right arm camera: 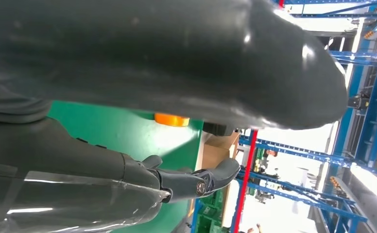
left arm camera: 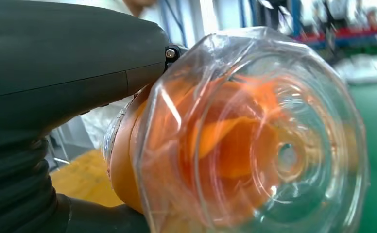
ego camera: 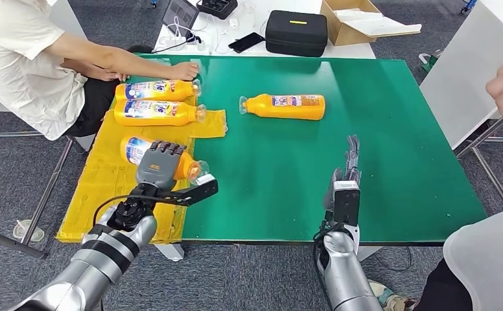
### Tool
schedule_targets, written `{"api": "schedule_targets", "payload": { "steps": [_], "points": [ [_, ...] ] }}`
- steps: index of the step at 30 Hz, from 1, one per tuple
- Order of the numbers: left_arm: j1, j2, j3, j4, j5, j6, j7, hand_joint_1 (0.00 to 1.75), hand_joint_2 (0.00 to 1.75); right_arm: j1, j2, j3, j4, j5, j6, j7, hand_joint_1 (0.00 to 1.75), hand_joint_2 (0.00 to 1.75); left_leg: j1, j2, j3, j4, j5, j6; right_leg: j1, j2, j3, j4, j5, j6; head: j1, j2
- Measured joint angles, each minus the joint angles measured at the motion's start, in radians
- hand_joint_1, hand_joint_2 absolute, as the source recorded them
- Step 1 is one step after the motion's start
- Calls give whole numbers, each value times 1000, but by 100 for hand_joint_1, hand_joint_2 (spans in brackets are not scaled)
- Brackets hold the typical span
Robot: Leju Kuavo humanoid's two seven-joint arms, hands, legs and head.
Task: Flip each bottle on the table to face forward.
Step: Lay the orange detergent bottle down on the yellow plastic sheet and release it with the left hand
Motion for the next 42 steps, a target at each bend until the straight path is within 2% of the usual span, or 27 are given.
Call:
{"api": "schedule_targets", "payload": {
  "steps": [4, 10, 13, 17, 20, 22, 29, 42],
  "points": [
    [-41, -11, -23, 42, 29, -69, -12, 175, 175, 0, 4, -7, 0, -7, 9, 0, 0, 0, 0, 0, 0, 0, 0, 0, 0, 0, 0, 0, 0, 0, 0, 0],
    [-95, -43, -58, 96, 53, -126, 24, 175, 175, 1, 5, -18, 4, -11, 20, 0, 0, 0, 0, 0, 0, 0, 0, 0, 0, 0, 0, 0, 0, 0, 0, 0],
    [-112, -60, -71, 118, 70, -140, 36, 157, 175, 0, 5, -23, 8, -9, 28, 0, 0, 0, 0, 0, 0, 0, 0, 0, 0, 0, 0, 0, 0, 0, 0, 0],
    [-126, -81, -78, 150, 113, -156, 22, 58, 175, -1, 9, -28, 17, -5, 37, 0, 0, 0, 0, 0, 0, 0, 0, 0, 0, 0, 0, 0, 0, 0, 0, 0],
    [-138, -92, -86, 176, 142, -176, 0, 24, 175, -6, 12, -31, 28, -7, 39, 0, 0, 0, 0, 0, 0, 0, 0, 0, 0, 0, 0, 0, 0, 0, 0, 0],
    [-141, -99, -90, 190, 159, -186, -12, 11, 175, -9, 14, -33, 35, -9, 40, 0, 0, 0, 0, 0, 0, 0, 0, 0, 0, 0, 0, 0, 0, 0, 0, 0],
    [-141, -117, -96, 225, 181, -201, -21, 1, 175, -14, 18, -33, 56, -13, 45, 0, 0, 0, 0, 0, -1, 0, 0, 0, 0, 0, 0, 0, 0, 0, 0, 0],
    [-140, -135, -118, 285, 201, -192, -29, 0, 175, -23, 27, -33, 80, -24, 36, 0, 0, 0, 0, 0, -1, 0, 0, 0, 0, 0, 0, 0, 0, 0, 0, 0]
  ]
}}
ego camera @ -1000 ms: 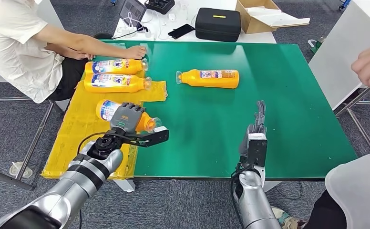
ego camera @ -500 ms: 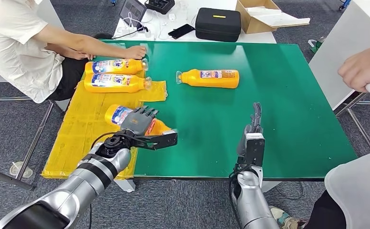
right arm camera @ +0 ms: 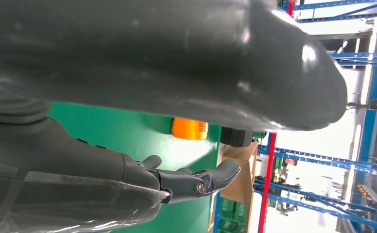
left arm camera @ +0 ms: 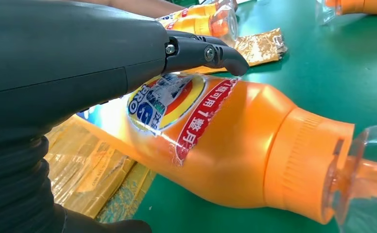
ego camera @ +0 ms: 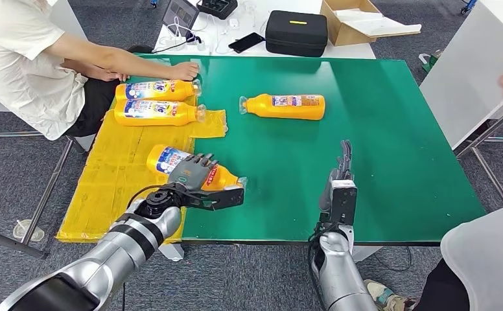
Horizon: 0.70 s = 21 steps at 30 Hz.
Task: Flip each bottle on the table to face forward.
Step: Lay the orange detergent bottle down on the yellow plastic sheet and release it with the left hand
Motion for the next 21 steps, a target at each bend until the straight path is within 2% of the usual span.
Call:
{"api": "schedule_targets", "payload": {
  "steps": [5, 9, 17, 21],
  "points": [
    [7, -3, -10, -8, 8, 68, -42, 0, 175, 3, 0, 0, 0, -3, -11, 0, 0, 0, 0, 0, 0, 0, 0, 0, 0, 0, 0, 0, 0, 0, 0, 0],
    [44, 0, -22, -84, 38, 145, -86, 0, 175, 18, -2, 0, -8, -10, -17, 0, 0, 0, 0, 0, 0, 0, 0, 0, 0, 0, 0, 0, 0, 0, 0, 0],
    [198, 58, -73, -405, 29, 300, -95, 0, 175, 68, -17, -1, -58, -13, -37, 0, 0, 0, 0, 0, 0, 0, -1, 0, 0, 0, 0, 0, -1, 0, 0, 0],
    [290, 112, -100, -597, 112, 320, -158, 0, 175, 98, -25, -1, -100, -5, -36, -1, 0, 0, 0, 0, 0, 0, -1, 0, 0, 0, -1, 0, -1, 0, 0, 0]
  ]
}}
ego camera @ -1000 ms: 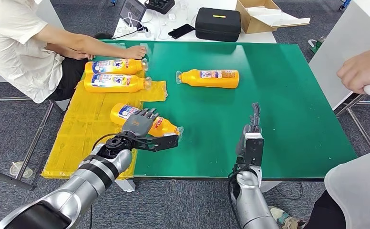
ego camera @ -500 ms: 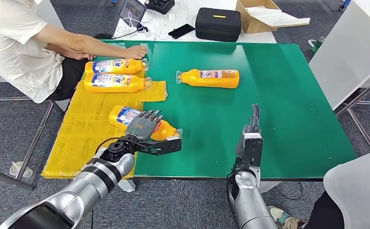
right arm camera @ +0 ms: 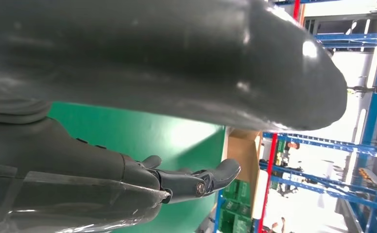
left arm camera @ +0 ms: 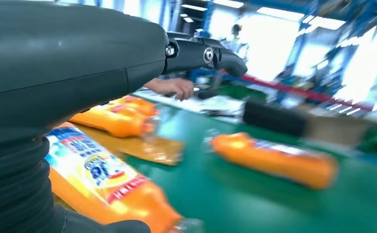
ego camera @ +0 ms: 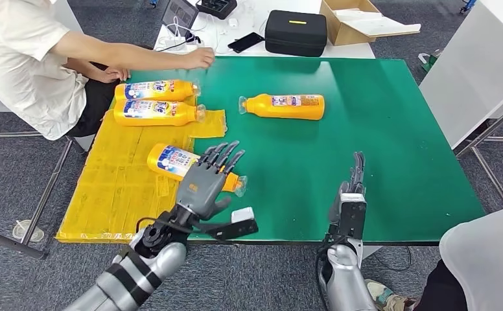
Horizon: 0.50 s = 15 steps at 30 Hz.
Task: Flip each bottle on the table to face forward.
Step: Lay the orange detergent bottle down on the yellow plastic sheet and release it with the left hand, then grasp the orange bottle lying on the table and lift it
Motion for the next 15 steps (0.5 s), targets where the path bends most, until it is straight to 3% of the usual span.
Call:
{"api": "schedule_targets", "payload": {
  "steps": [3, 7, 13, 15],
  "points": [
    [58, 26, -6, -112, 132, 0, -75, 0, 175, 15, -3, 0, -30, -12, 34, 0, 0, 0, 0, 0, 0, 0, 0, 0, 0, 0, 0, 0, 0, 0, 0, 0],
    [125, 33, -1, -207, 306, 4, -157, 0, 175, 26, -5, -2, -56, -102, 157, 15, 0, 0, 0, 0, 0, 0, 0, 0, 0, 0, 0, 0, 0, 0, 0, 0],
    [205, -2, 31, -258, 510, 36, -220, 0, 175, 39, -9, -26, -77, -295, 374, 171, 0, 0, 0, 0, 0, 0, 0, 0, 0, 0, 0, 0, 0, 0, 0, 0],
    [229, -22, 46, -265, 578, 31, -225, 0, 175, 45, -11, -36, -77, -296, 356, 214, 0, 87, 0, 0, 0, 0, 0, 0, 0, 0, 0, 0, 0, 0, 0, 0]
  ]
}}
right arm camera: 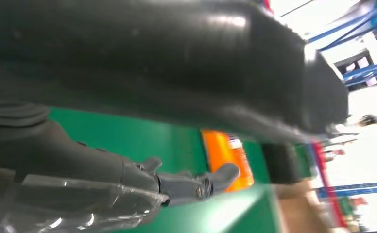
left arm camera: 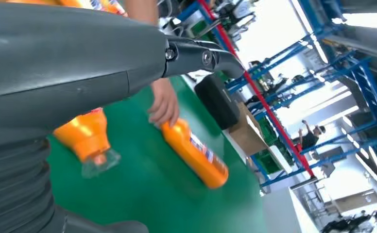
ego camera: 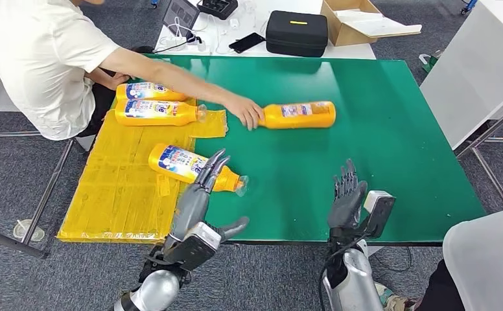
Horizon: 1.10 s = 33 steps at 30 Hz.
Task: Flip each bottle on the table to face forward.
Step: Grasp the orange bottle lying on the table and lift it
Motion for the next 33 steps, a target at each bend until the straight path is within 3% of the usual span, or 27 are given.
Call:
{"api": "schedule_targets", "payload": {
  "steps": [2, 6, 10, 13, 18, 20, 26, 33],
  "points": [
    [21, -16, 14, -6, 58, -12, 8, 0, 175, 6, -2, -2, -2, 91, -100, -10, 0, 175, 0, 0, 0, 0, 0, 0, 0, 0, 0, 0, 0, 0, 0, 0],
    [53, -39, 37, -23, 192, -56, 44, 0, 175, 12, -19, 34, -22, 433, -406, -63, 0, 175, 0, 0, 0, 0, -1, 0, 0, 0, 0, 0, 0, 0, 0, 0],
    [69, -49, 45, -34, 223, -68, 54, 0, 175, 14, -39, 72, -31, 580, -507, -61, 0, 175, 0, 0, 0, 0, -1, 0, 0, 0, 0, 0, 0, 0, 0, 0],
    [75, -51, 49, -36, 226, -58, 51, 0, 175, 3, -71, 109, -26, 794, -578, -13, 0, 175, 0, 0, 0, 0, -1, 0, 0, 0, 0, 0, 0, 0, 0, 0],
    [74, -56, 50, -36, 219, -32, 38, 0, 175, -47, -126, 153, 35, 1097, -618, 76, 0, 175, 0, 0, 0, 0, 0, 1, 0, 0, 0, 0, 0, 0, 0, 0],
    [74, -60, 50, -36, 216, -27, 37, 0, 175, -62, -136, 159, 63, 1162, -621, 93, 0, 175, 0, 0, 0, 0, 0, 1, 0, 0, 0, 0, 0, 0, 0, 0],
    [72, -70, 51, -35, 225, -22, 40, 0, 175, -112, -153, 179, 167, 1251, -618, 156, 0, 175, 0, 0, 0, 0, 0, 1, 0, 0, 0, 0, 0, 0, 0, 0],
    [68, -80, 52, -34, 236, -24, 41, 0, 175, -229, -179, 238, 377, 1256, -528, 215, 0, 175, 0, 0, 0, 0, 0, 1, 0, 0, 0, 0, 1, 1, 0, 0]
  ]
}}
